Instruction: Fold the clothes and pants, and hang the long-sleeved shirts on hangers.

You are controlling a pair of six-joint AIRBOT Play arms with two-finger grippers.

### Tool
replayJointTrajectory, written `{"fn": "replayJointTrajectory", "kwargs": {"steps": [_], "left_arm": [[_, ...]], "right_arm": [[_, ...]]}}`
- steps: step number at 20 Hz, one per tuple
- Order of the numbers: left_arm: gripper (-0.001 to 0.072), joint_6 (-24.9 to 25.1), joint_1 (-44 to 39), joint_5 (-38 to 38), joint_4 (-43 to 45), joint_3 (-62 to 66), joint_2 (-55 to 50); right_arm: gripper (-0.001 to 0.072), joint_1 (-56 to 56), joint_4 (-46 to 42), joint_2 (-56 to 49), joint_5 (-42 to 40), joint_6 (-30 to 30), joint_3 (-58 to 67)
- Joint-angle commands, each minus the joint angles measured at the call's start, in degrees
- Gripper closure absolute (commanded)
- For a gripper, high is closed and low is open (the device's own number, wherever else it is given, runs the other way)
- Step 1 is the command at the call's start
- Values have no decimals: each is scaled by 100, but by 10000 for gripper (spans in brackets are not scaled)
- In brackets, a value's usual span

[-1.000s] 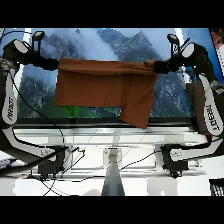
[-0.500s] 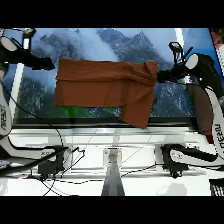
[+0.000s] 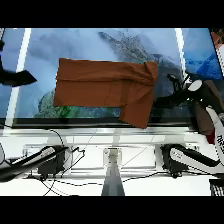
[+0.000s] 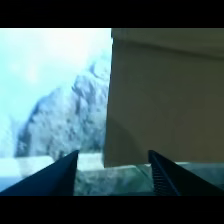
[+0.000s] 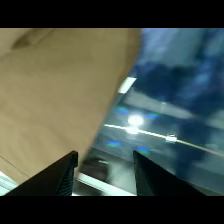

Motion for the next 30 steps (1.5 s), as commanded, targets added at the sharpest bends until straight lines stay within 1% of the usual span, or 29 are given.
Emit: {"fn": "replayJointTrajectory", "kwargs": {"steps": [1, 4, 5, 6, 7, 9, 10, 11, 12, 17, 20, 21, 22, 23, 24, 26, 28, 30], "left_arm": [[165, 2, 494, -9, -297, -1012, 184], [165, 2, 588, 337, -315, -1615, 177], [166, 0, 588, 501, -317, -1740, 173], [166, -2, 586, 638, -321, -1838, 153], [166, -4, 586, 719, -319, -1910, 118], [166, -11, 586, 726, -326, -2000, -13], [166, -26, 586, 726, -361, -2024, -103], [168, -46, 586, 726, -407, -2028, -216], [172, -44, 586, 730, -487, -2028, -326], [172, -37, 586, 1034, -1123, -2028, -927], [183, 4, 577, 1010, -1508, -2028, -1287], [260, 4, 555, 979, -1567, -2028, -1392], [357, 11, 516, 955, -1558, -2031, -1458], [480, 186, 466, 887, -1569, -2026, -1482], [681, 431, 409, 734, -1587, -2017, -1473], [688, 811, 350, 352, -1650, -1952, -1414], [689, 1471, 374, 111, -2105, -1941, -1091], [689, 1530, 398, 96, -2393, -1943, -546]], "right_arm": [[336, -15, 1014, -111, -457, -297, -719], [337, -15, 1054, -247, -522, -297, -730], [358, -15, 1054, -251, -535, -310, -730], [491, -15, 1067, -245, -529, -450, -728], [586, -15, 1108, -245, -483, -688, -730], [592, -15, 1281, -243, -494, -872, -730], [619, -15, 1368, -243, -514, -909, -728], [682, -15, 1440, -243, -544, -909, -728], [698, -15, 1484, -243, -577, -909, -728], [698, -15, 1495, -243, -586, -907, -728], [698, -15, 1493, -243, -590, -907, -728], [698, -15, 1495, -243, -590, -905, -728], [698, -15, 1495, -243, -592, -907, -728], [698, -15, 1495, -240, -579, -907, -713], [699, -15, 1488, -227, -525, -909, -654], [699, -15, 1482, -50, -496, -909, -439], [699, -15, 1471, 326, -501, -898, -166], [700, -15, 1469, 931, -444, -787, 52]]}}
